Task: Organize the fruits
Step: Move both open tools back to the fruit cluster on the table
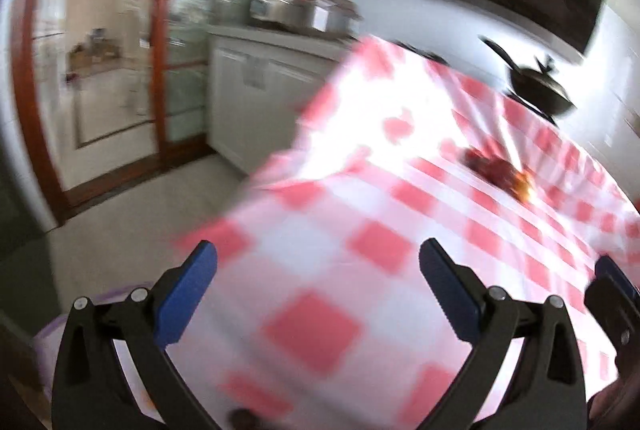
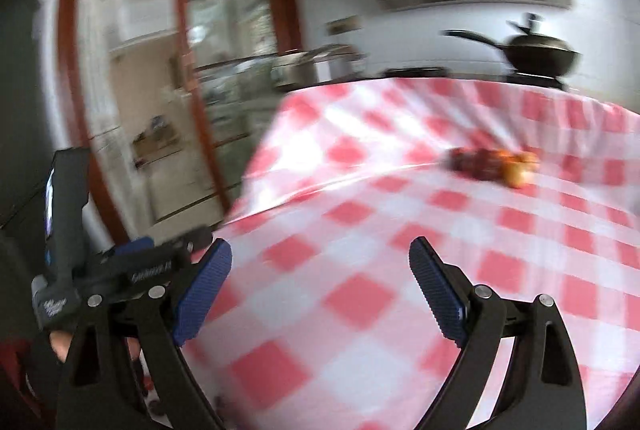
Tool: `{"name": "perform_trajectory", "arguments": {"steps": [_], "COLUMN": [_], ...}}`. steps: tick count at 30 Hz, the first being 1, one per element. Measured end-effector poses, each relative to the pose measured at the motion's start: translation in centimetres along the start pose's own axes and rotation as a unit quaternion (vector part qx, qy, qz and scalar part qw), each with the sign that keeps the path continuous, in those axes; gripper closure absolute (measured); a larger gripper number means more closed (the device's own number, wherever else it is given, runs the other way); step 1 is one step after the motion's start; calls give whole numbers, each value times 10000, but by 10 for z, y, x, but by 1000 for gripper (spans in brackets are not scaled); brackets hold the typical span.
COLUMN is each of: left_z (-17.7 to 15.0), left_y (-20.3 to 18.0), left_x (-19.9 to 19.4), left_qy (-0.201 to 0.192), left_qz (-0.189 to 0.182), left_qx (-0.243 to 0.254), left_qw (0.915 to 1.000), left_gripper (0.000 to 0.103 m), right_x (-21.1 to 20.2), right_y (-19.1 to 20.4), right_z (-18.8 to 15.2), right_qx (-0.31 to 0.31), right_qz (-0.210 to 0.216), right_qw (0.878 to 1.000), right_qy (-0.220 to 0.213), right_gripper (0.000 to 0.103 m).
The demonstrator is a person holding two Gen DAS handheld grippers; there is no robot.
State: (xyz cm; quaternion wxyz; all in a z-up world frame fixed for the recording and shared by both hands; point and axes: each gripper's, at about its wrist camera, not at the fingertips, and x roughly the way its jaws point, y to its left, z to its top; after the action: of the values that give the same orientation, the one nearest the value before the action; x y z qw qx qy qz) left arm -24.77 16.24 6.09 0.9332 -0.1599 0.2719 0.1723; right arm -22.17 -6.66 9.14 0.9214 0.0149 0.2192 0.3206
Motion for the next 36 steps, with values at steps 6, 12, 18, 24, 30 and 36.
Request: {"name": "perform_trajectory", "arguments": {"steps": [6,12,18,24,30,36], "left_z": [7,19,29,39,40,40], "left_y": [-90,-140,-165,-170,-162,-158], "left_x": [66,122,163,182,187,186], "left_qy": [484,768,955,988,979,930], "left_qz": [-609,-951,-943,-1149,-1379,-1487], "left_qx": [507,289,171,33,-234,-353], "left_qw": [9957,9921,9908,9884,9853,9839], "left_gripper": [2,2,2,2,2,2], "right_x": [10,26,54,87,113,141], "right_y": [-73,-123,-174,-223,-267,-291], "right_z": [16,38,46,38,35,41], "right_qx": [601,835,1235,1569,1920,1907], "right_qz": [-881,-1574,-1981,-2258,-2343,-2241], "right_qw": [9942,9840,9719,9587,9475,9484], "right_qy": [-122,-24,299,732,1020,1178], "right_gripper": [15,15,15,15,15,15]}}
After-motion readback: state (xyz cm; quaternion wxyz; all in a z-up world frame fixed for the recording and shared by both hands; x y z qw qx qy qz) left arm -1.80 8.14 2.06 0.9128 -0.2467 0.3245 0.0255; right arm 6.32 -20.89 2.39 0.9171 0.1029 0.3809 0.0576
